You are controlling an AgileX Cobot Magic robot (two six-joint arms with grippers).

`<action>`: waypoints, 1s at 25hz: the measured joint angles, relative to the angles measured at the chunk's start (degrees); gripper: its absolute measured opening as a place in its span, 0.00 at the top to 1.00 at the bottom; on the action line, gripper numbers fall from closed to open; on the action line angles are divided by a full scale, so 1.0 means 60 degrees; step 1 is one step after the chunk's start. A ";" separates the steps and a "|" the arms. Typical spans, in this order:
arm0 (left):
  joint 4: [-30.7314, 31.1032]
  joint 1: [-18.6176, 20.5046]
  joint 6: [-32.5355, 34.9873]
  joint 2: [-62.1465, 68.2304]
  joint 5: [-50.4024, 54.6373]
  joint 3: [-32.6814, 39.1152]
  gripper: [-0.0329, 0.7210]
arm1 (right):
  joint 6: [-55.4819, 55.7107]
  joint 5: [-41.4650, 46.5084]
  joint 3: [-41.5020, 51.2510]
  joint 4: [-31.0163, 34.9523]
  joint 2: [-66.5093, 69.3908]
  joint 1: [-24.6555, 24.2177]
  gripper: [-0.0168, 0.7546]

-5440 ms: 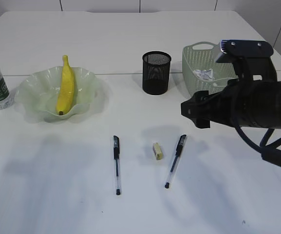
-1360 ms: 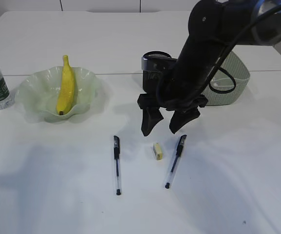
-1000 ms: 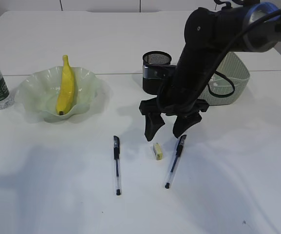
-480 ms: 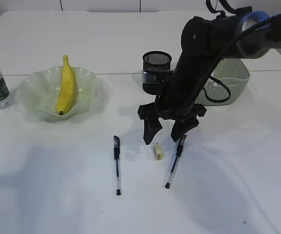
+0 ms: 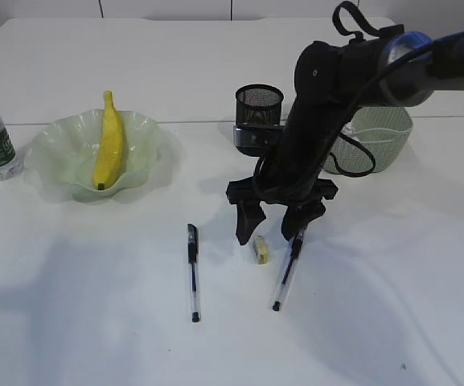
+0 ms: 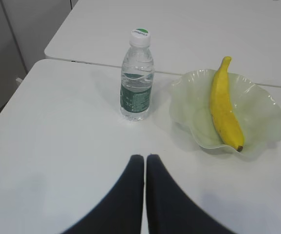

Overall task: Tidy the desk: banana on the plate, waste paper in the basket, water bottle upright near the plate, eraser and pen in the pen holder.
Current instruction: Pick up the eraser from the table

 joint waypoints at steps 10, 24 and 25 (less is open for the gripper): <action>0.0000 0.0000 0.0000 0.0000 0.0000 0.0000 0.99 | 0.0016 -0.0078 -0.0038 0.0019 0.0295 0.0000 0.22; 0.0000 0.0000 0.0000 0.0000 0.0000 0.0000 0.99 | 0.0016 -0.0236 -0.0054 0.0036 0.0295 0.0000 0.22; 0.0000 0.0000 0.0000 0.0000 0.0000 0.0000 0.99 | 0.0016 -0.0236 -0.0054 0.0036 0.0295 0.0000 0.22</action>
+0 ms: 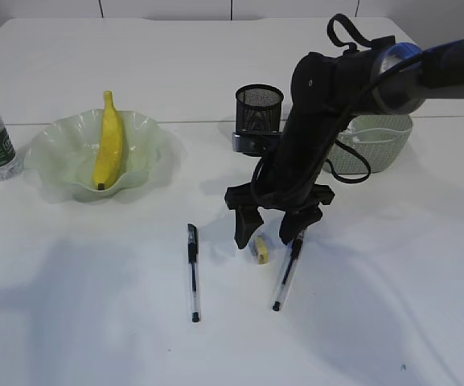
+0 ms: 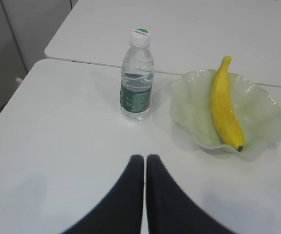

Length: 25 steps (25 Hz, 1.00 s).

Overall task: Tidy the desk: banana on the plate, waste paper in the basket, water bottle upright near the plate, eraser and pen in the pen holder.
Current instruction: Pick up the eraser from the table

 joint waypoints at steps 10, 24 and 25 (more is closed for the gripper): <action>0.0000 0.0000 0.0000 0.0000 0.0000 0.0000 0.99 | 0.0000 -0.0056 0.0000 -0.0084 0.0000 0.0000 0.22; 0.0000 0.0000 0.0000 0.0000 0.0000 0.0000 0.99 | 0.0000 -0.0237 0.0000 -0.0166 0.0000 0.0000 0.22; 0.0000 0.0000 0.0000 0.0000 0.0000 0.0000 0.99 | 0.0000 -0.0259 0.0000 -0.0166 0.0000 0.0000 0.22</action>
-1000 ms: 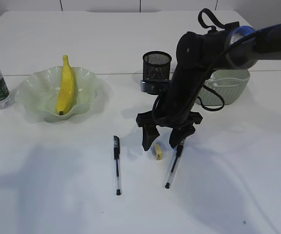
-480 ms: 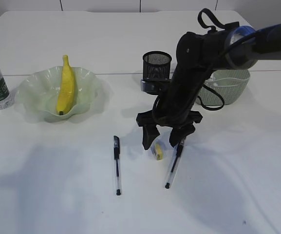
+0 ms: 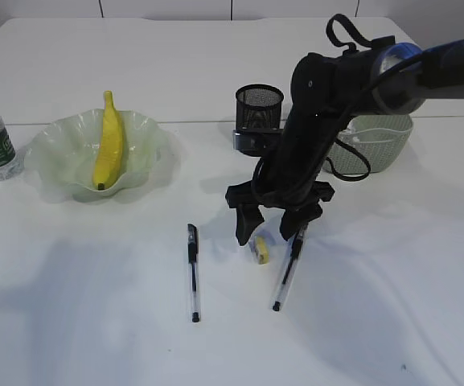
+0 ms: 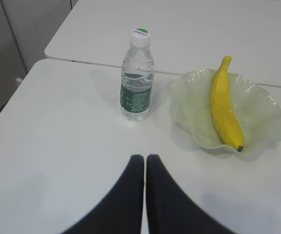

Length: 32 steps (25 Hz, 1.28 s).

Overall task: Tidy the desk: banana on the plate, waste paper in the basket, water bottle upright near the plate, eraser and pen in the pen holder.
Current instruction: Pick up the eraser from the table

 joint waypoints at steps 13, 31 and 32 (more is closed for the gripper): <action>0.0000 0.0000 0.0000 0.0000 0.0000 0.0000 0.99 | 0.0000 0.0184 -0.0704 0.0164 0.0493 0.0000 0.22; 0.0000 0.0000 0.0000 0.0000 0.0000 0.0000 0.99 | 0.0020 0.0832 -0.0890 0.0188 0.0508 0.0000 0.22; 0.0000 0.0000 0.0000 0.0000 0.0000 0.0000 0.99 | 0.0020 0.0851 -0.0900 0.0188 0.0508 0.0000 0.22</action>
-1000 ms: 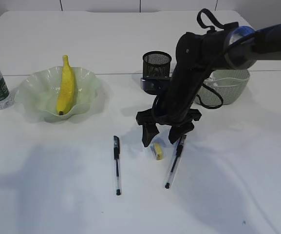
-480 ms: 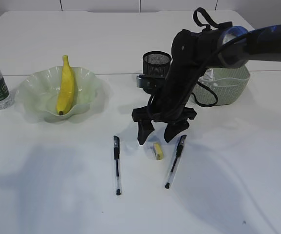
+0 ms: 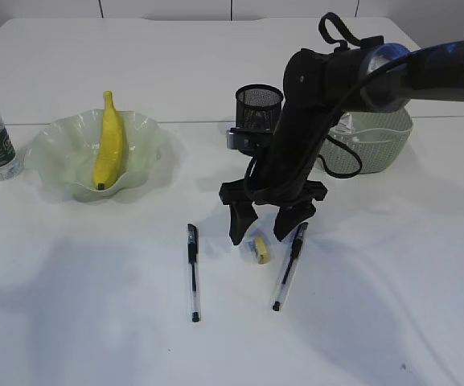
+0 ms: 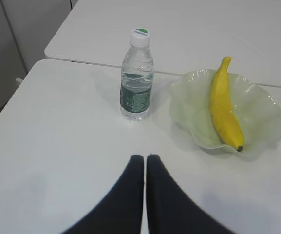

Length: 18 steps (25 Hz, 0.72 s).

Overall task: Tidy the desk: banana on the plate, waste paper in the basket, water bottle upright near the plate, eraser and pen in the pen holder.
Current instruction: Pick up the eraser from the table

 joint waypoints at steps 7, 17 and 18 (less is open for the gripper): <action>0.0000 0.0000 0.0000 0.0000 0.0000 0.0000 0.99 | 0.0000 0.0225 -0.0012 0.0000 0.0000 0.0000 0.22; 0.0000 0.0000 0.0000 0.0000 -0.0019 0.0000 0.99 | 0.0042 0.0475 -0.0012 -0.0526 0.0000 0.0208 0.22; 0.0000 0.0000 0.0000 0.0000 -0.0019 0.0000 0.99 | 0.0042 0.0475 -0.0012 -0.0551 0.0000 0.0252 0.22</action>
